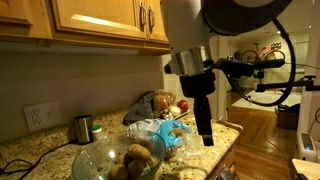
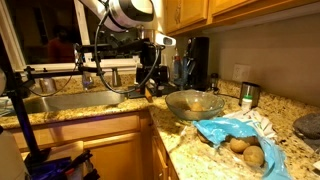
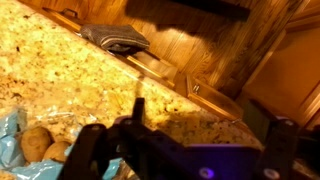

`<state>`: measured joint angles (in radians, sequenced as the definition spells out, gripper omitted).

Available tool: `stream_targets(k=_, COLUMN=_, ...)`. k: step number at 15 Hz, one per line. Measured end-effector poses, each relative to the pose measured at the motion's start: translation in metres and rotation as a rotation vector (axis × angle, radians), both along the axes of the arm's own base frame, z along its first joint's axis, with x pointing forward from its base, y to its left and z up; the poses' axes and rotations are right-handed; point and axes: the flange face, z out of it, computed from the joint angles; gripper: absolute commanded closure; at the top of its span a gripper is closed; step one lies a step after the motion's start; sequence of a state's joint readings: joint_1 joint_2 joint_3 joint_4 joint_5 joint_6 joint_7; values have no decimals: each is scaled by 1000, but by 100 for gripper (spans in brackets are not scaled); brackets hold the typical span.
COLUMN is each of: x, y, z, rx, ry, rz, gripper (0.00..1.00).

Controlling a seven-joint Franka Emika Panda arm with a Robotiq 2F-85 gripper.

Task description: Pick a potato from the bag and place it in the glass basin

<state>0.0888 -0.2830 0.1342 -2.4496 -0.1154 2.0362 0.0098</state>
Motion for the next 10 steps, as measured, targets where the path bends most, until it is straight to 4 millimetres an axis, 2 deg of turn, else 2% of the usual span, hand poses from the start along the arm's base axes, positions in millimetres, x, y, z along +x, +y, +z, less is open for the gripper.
stream_targets(k=5, x=17, y=-42, z=1, rx=-60, ry=-152, rz=-86, gripper=0)
stream_targets(k=10, x=23, y=-84, z=-6, rx=-130, ry=-301, rz=-196, gripper=0)
